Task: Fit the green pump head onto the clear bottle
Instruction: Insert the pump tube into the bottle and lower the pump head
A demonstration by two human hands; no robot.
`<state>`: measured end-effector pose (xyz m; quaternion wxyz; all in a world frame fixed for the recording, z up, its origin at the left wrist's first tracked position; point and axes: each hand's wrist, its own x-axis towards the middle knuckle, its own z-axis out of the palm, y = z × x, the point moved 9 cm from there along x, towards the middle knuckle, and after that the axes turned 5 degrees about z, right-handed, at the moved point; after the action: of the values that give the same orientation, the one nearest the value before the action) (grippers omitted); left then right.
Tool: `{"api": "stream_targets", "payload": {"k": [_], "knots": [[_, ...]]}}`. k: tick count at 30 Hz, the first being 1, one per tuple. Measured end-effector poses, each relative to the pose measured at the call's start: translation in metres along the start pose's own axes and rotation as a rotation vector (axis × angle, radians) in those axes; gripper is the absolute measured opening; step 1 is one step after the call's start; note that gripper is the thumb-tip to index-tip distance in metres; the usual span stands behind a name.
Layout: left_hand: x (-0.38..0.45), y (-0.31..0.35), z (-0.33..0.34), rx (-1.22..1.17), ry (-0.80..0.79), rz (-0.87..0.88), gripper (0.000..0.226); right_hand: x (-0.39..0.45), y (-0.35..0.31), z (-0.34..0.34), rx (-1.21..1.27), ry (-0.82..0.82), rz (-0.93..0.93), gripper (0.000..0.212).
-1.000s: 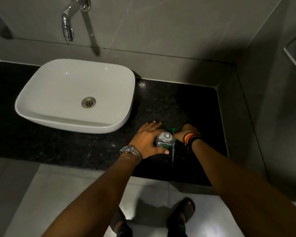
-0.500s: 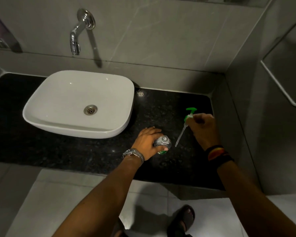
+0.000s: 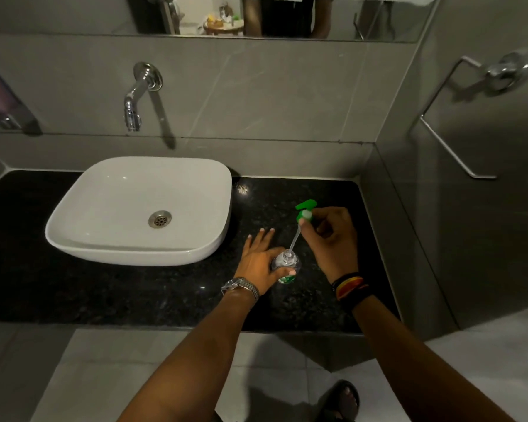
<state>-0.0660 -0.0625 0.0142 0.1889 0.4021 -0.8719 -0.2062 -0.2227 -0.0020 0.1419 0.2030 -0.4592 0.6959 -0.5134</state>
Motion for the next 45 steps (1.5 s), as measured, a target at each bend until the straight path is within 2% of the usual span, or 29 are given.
{"api": "stream_targets", "payload": {"k": [3,7,9,13,16,17,19,21,24,27,30,33,36,40,43,45], "knots": [[-0.002,0.001,-0.002,-0.002,0.016,-0.003,0.068,-0.004,0.014,0.015,-0.056,-0.077,-0.017,0.019],[-0.002,0.002,-0.003,0.013,0.035,0.004,0.07,-0.012,0.042,0.039,-0.269,-0.197,-0.089,0.023],[0.0,0.001,-0.002,0.022,0.025,-0.001,0.069,-0.013,0.057,0.045,-0.328,-0.227,-0.059,0.028],[-0.001,0.0,-0.001,0.036,0.027,0.002,0.074,-0.015,0.073,0.05,-0.35,-0.256,-0.019,0.035],[0.0,0.0,-0.001,0.03,0.036,0.003,0.076,-0.015,0.071,0.054,-0.346,-0.321,-0.014,0.053],[0.0,0.0,-0.001,0.028,0.038,0.004,0.077,-0.014,0.069,0.057,-0.352,-0.333,-0.037,0.049],[0.001,0.0,-0.002,0.033,0.039,0.012,0.077,-0.013,0.064,0.06,-0.376,-0.322,-0.092,0.034],[0.001,-0.001,-0.002,0.033,0.039,0.02,0.075,-0.013,0.064,0.058,-0.37,-0.264,-0.09,0.03],[0.001,-0.002,-0.001,0.021,0.041,0.016,0.068,-0.011,0.067,0.054,-0.395,-0.173,-0.049,0.039],[0.001,-0.005,0.003,0.047,0.043,0.01,0.065,-0.013,0.073,0.06,-0.384,-0.247,-0.009,0.053],[0.002,-0.006,0.003,0.037,0.04,0.008,0.07,-0.013,0.075,0.061,-0.355,-0.284,-0.045,0.041],[0.002,-0.005,0.003,0.034,0.037,0.012,0.067,-0.012,0.075,0.059,-0.385,-0.217,-0.062,0.036],[0.002,-0.006,0.002,0.03,0.045,0.01,0.064,-0.011,0.074,0.059,-0.416,-0.163,-0.015,0.041],[0.002,-0.006,0.002,0.029,0.046,0.005,0.066,-0.012,0.075,0.061,-0.368,-0.239,0.002,0.054],[0.001,-0.006,0.002,0.018,0.049,0.008,0.067,-0.016,0.073,0.061,-0.346,-0.244,-0.07,0.037],[0.002,-0.006,0.002,0.019,0.049,0.013,0.067,-0.014,0.073,0.059,-0.378,-0.192,-0.044,0.037]]}}
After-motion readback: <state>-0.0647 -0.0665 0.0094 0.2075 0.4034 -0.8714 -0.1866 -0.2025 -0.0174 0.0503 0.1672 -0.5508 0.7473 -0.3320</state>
